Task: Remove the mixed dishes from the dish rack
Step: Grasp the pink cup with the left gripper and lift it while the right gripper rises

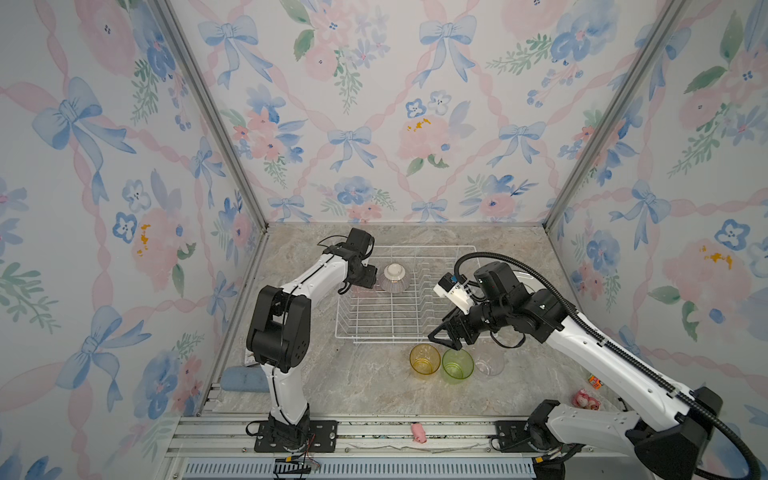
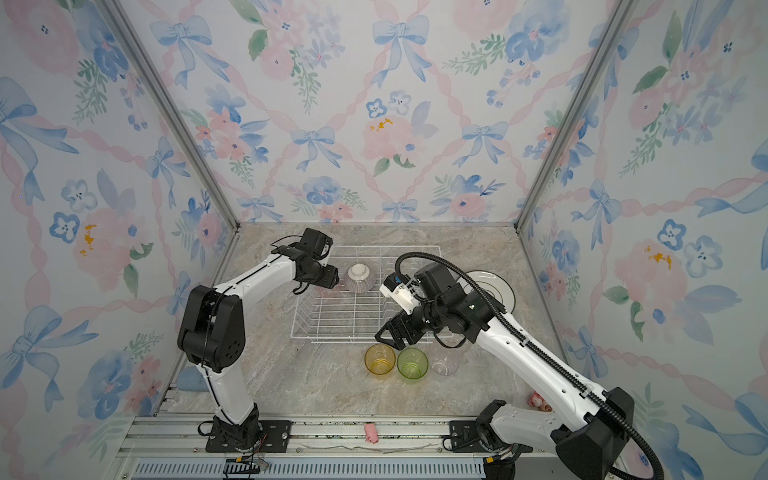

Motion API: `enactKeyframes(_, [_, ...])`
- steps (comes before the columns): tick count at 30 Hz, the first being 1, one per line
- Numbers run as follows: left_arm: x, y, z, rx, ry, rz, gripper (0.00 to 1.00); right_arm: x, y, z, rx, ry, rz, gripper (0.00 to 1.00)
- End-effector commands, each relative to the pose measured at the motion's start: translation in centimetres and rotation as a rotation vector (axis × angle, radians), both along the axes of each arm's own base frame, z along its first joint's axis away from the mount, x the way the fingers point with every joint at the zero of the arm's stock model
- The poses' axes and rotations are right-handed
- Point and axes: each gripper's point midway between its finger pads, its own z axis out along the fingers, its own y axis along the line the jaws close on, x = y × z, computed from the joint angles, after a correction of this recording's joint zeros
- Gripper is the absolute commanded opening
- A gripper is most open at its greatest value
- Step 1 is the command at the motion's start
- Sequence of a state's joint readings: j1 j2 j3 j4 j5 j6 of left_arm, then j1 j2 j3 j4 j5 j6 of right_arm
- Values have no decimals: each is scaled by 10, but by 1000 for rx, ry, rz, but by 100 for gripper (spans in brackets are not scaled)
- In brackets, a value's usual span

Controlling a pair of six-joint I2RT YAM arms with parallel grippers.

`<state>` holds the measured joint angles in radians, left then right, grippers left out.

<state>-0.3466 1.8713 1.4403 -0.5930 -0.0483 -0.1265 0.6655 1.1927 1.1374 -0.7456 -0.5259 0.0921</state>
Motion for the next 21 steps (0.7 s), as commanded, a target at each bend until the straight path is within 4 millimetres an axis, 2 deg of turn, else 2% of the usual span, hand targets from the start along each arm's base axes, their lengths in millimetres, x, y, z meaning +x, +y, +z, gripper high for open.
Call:
enactKeyframes(1, [-12, -4, 1, -66, 61, -35, 58, 11, 11, 8, 126, 31, -16, 86])
enactKeyframes(6, [-14, -10, 30, -158, 22, -62, 58, 20, 25, 17, 251, 49, -1, 86])
enactKeyframes(15, [-26, -21, 78, -342, -27, -130, 58, 31, 39, 21, 399, 89, 31, 82])
enactKeyframes(18, [-33, -31, 98, -426, -45, -182, 58, 41, 41, 19, 446, 100, 10, 76])
enactKeyframes(21, [-44, -48, 125, -546, -70, -267, 58, 51, 43, 20, 508, 117, -13, 61])
